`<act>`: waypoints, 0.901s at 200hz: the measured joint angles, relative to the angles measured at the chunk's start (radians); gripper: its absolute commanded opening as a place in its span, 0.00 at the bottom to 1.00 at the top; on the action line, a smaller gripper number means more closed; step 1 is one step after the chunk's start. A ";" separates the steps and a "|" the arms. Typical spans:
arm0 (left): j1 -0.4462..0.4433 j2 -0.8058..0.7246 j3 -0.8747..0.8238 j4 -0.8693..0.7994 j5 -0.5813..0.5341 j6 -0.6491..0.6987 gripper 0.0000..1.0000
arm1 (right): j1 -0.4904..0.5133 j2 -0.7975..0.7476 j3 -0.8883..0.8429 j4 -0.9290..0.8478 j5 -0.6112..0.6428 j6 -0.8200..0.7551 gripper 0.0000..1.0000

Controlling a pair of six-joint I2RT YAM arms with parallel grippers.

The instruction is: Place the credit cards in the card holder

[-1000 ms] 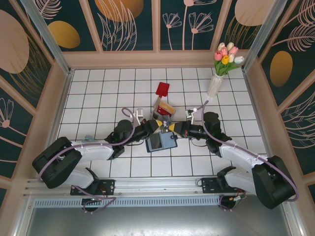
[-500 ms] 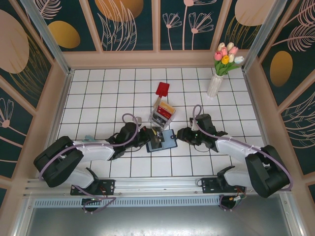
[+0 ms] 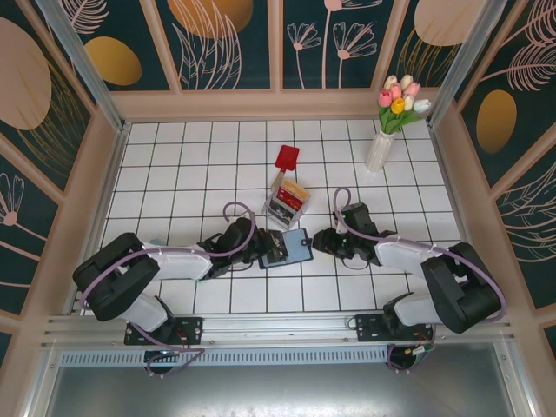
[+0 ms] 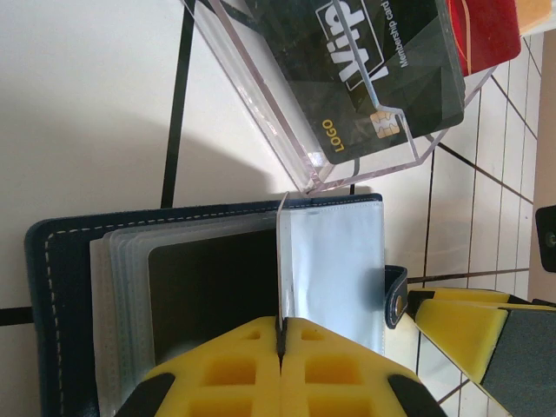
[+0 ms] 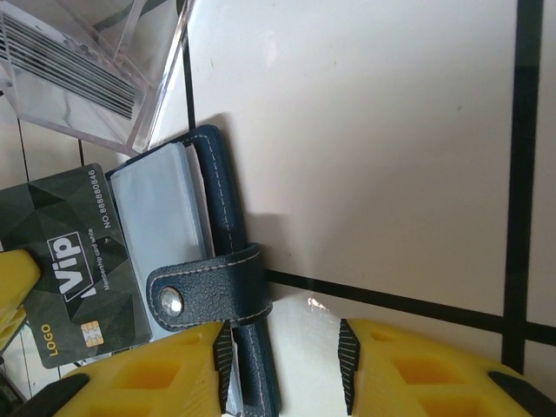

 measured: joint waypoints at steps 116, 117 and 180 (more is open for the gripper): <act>-0.007 0.098 0.055 0.044 0.080 0.037 0.00 | 0.011 0.077 0.022 0.061 -0.033 -0.004 0.30; -0.007 0.097 0.055 0.044 0.080 0.037 0.00 | 0.012 0.078 0.023 0.061 -0.033 -0.005 0.30; -0.008 0.090 0.052 0.041 0.130 0.040 0.00 | 0.025 0.104 0.034 0.073 -0.026 -0.006 0.25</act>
